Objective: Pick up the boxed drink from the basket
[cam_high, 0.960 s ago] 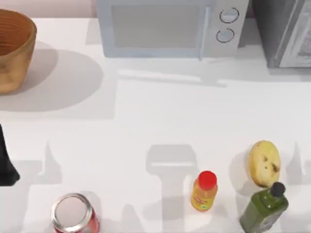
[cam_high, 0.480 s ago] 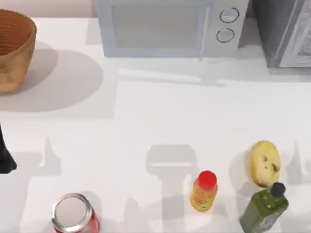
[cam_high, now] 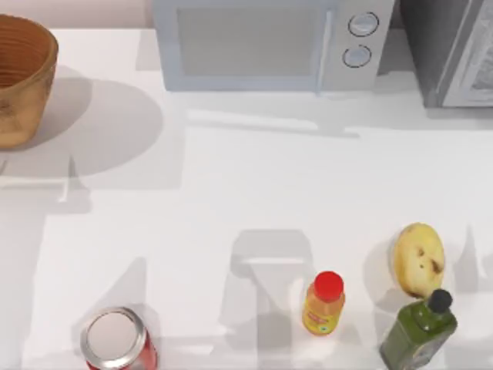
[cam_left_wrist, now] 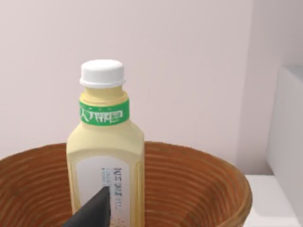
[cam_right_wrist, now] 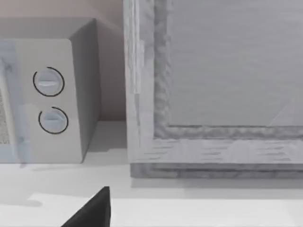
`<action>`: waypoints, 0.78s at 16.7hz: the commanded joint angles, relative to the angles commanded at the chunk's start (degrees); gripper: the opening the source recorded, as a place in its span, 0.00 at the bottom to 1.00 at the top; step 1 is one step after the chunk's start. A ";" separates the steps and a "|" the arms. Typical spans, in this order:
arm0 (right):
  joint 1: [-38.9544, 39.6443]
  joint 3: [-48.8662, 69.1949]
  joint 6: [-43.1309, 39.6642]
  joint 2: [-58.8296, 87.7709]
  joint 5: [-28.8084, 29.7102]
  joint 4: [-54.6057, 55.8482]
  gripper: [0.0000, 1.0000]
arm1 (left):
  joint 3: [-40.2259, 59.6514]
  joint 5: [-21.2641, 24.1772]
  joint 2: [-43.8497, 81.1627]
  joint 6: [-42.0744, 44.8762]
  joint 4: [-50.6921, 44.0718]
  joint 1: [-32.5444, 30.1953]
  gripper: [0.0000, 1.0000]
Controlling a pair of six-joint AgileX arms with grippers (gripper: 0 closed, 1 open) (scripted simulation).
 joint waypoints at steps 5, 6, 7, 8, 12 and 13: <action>0.00 0.00 0.00 0.00 0.00 0.00 1.00 | 10.46 4.51 26.65 0.37 16.35 3.87 1.00; 0.00 0.00 0.00 0.00 0.00 0.00 1.00 | 12.47 5.36 31.78 0.40 19.40 4.53 1.00; 0.00 0.00 0.00 0.00 0.00 0.00 1.00 | 14.39 6.17 36.74 0.43 22.33 5.14 1.00; 0.00 0.00 0.00 0.00 0.00 0.00 1.00 | 16.24 6.94 41.48 0.45 25.10 5.70 1.00; 0.00 0.00 0.00 0.00 0.00 0.00 1.00 | 22.38 9.48 57.33 0.44 34.23 7.43 1.00; 0.00 0.00 0.00 0.00 0.00 0.00 1.00 | 23.52 9.95 60.29 0.43 35.91 7.74 1.00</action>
